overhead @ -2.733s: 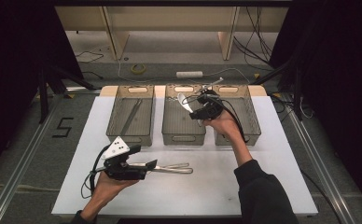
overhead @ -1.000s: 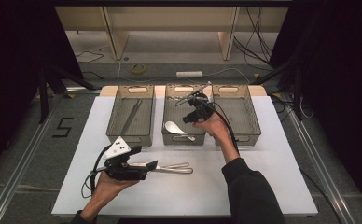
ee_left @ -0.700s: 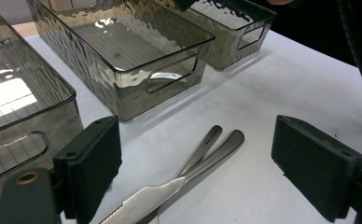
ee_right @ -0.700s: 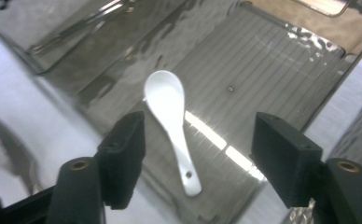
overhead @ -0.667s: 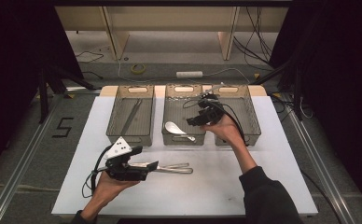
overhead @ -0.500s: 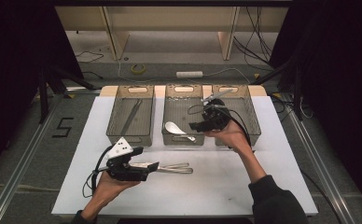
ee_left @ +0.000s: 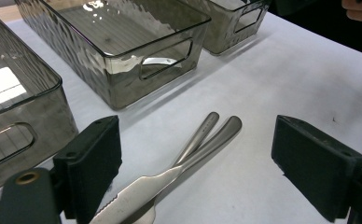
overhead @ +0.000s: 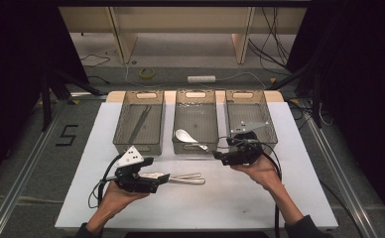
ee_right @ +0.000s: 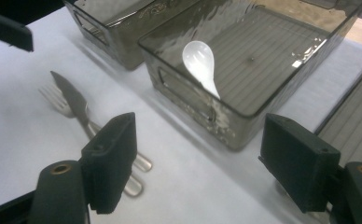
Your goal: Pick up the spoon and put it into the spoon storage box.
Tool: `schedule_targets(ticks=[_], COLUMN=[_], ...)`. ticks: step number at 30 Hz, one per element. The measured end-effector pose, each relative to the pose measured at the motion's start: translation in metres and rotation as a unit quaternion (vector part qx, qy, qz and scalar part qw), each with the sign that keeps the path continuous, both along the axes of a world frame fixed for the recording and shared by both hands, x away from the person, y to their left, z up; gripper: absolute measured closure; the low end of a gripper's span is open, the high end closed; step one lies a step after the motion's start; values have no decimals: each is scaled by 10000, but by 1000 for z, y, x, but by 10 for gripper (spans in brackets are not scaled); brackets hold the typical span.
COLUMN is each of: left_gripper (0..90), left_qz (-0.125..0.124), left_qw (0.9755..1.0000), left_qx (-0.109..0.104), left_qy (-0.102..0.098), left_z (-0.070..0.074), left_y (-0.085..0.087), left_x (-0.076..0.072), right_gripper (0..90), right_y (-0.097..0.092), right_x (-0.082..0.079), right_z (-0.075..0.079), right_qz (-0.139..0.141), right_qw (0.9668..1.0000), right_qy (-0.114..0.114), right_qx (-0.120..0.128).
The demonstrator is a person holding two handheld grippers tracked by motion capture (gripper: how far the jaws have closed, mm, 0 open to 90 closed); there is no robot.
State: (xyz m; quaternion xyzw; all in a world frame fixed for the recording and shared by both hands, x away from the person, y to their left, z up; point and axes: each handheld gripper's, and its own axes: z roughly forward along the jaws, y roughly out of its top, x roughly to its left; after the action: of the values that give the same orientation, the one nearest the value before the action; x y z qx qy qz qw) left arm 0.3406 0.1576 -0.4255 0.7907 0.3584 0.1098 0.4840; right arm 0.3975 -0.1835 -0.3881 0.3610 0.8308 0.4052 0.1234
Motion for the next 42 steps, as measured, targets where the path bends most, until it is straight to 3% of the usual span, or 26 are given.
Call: schedule_targets(ticks=[9,24,29,35,42], left_gripper=[154,153,155,155,155], left_qz=[-78,-209,-279,-408,-512], left_qw=[9998,9984,9970,9932,9900], left_qx=[148,483,653,1003,1224], left_qy=[63,207,314,428,472], left_z=[4,6,8,6,6], left_y=[-4,-10,-14,-20,-24], left_x=[7,15,18,25,30], right_gripper=[275,262,262,257,252], right_y=[-23,-35,-38,-42,-42], right_x=[-26,-46,-51,-57,-61], right_z=[-15,-24,-27,-31,-34], right_qz=[15,-35,-99,-129,-104], right_qw=[9994,9988,9985,9979,9980], right_qy=[-24,-75,-126,-56,-59], right_qx=[334,486,526,627,617])
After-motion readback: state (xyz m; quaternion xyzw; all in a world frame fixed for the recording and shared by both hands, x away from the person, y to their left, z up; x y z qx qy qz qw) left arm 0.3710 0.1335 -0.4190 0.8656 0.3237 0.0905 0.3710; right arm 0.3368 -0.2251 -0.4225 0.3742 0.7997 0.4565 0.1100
